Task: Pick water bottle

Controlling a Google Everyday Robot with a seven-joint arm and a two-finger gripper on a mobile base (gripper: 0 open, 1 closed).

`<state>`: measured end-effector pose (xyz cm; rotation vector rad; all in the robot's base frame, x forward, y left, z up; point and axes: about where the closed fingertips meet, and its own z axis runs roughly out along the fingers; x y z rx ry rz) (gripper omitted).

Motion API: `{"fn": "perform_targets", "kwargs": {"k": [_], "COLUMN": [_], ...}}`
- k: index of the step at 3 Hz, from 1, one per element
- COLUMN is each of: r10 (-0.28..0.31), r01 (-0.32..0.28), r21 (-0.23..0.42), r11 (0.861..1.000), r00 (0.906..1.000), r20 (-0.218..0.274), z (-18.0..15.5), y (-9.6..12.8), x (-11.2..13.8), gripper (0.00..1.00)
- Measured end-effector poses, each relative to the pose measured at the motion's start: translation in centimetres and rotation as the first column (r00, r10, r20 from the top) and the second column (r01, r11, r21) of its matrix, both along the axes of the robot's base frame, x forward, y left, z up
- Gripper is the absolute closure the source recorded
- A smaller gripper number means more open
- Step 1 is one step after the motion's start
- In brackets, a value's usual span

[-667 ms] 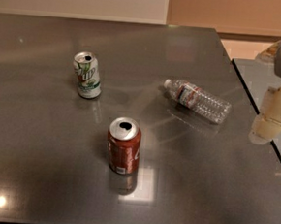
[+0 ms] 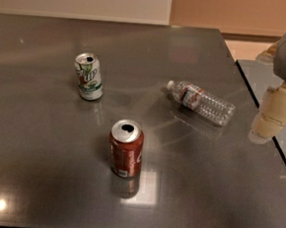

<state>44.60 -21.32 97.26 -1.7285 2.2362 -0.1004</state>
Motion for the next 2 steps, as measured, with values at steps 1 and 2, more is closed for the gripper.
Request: {"fn": "perform_targets", "kwargs": {"k": [1,2], "r10": [-0.021,-0.048], "r01": [0.021,0.049], "r21": [0.003,0.016], "r11": [1.000,0.999], "r00": [0.9995,0.9970], "r20": [-0.022,-0.060], "z": [-1.6,-3.9], "y": [0.6,1.6], "x": [2.1,4.9], "gripper": [0.00,0.00]}}
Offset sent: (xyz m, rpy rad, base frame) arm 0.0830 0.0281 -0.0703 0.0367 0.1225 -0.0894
